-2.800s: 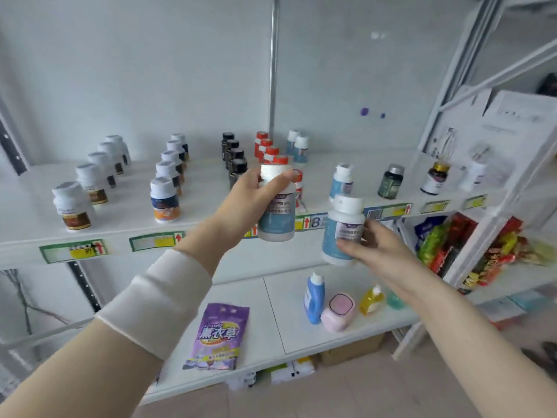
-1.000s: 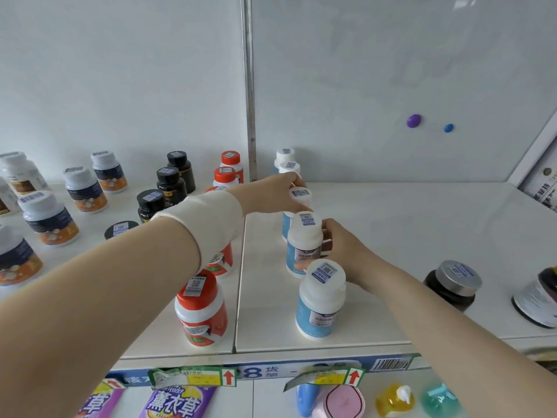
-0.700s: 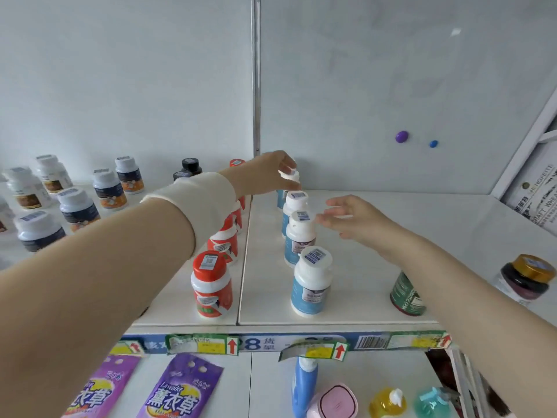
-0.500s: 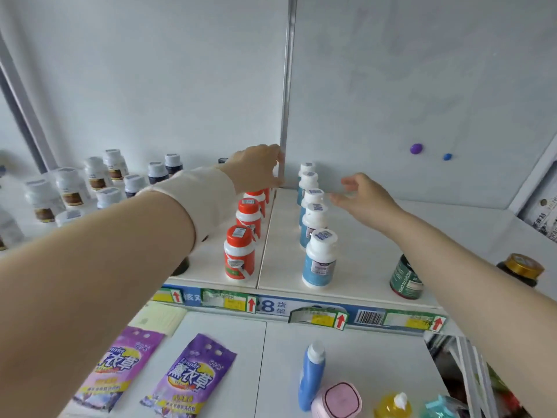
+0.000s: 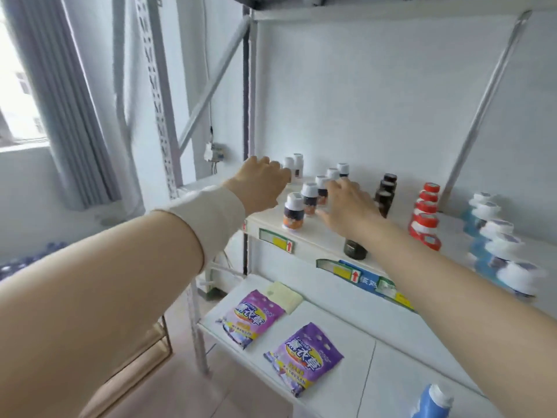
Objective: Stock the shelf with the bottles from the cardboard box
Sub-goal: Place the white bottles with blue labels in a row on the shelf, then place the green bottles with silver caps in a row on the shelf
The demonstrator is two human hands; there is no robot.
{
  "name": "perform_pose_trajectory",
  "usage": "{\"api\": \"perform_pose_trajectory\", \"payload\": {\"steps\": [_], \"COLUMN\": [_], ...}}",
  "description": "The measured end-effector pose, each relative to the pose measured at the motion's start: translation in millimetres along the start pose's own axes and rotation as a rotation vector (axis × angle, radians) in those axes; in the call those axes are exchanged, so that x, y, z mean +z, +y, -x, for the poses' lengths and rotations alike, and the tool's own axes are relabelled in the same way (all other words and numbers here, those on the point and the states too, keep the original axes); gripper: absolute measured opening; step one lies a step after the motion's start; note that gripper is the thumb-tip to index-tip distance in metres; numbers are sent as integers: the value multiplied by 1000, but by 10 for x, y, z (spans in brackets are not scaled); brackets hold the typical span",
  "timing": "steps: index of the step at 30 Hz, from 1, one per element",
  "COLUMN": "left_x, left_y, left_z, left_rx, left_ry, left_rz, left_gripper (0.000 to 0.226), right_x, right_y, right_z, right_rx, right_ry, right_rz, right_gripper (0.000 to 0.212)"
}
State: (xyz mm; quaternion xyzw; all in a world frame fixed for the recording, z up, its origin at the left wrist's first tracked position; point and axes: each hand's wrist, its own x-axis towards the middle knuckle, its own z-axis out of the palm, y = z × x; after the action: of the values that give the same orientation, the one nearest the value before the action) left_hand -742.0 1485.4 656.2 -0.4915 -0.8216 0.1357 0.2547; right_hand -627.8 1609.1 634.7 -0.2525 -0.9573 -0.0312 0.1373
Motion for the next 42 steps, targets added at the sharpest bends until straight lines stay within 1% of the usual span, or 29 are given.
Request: {"api": "perform_pose_trajectory", "payload": {"steps": [7, 11, 15, 20, 23, 26, 29, 33, 37, 42], "left_x": [1016, 1787, 2547, 3564, 4184, 4772, 5359, 5982, 6673, 7493], "left_y": [-1784, -2617, -3220, -3727, -3965, -4090, -4125, -4075, -4040, -3833], "left_z": [1137, 1814, 2260, 2444, 2494, 2608, 2817, 3120, 3338, 3456], "left_rx": [-254, -353, -460, -517, -566, -641, -720, -814, -907, -1066], "left_ry": [-190, -375, -481, -576, -634, -721, -800, -919, -997, -1076], "left_rz": [-25, -71, 0, 71, 127, 240, 349, 510, 658, 924], "left_gripper": [47, 43, 45, 52, 50, 49, 48, 47, 45, 48], "right_x": [567, 1038, 1572, 2408, 2983, 3565, 4151, 4777, 5449, 6284], "right_y": [-2137, -3314, -4181, -4940, -5346, -5694, -5998, -6357, -6638, -6860], "right_z": [-744, -1008, -1294, -1831, -2173, -2358, -2508, -2642, -2716, -2741], "right_rx": [-275, -410, -533, -626, -689, -753, -833, -889, -908, -829], "right_ry": [-49, -134, -202, -310, -354, -481, -582, -707, -814, -974], "right_rz": [6, -10, 9, 48, 35, 26, 68, 114, 165, 175], "right_gripper": [54, 55, 54, 54, 52, 53, 53, 52, 49, 56]}}
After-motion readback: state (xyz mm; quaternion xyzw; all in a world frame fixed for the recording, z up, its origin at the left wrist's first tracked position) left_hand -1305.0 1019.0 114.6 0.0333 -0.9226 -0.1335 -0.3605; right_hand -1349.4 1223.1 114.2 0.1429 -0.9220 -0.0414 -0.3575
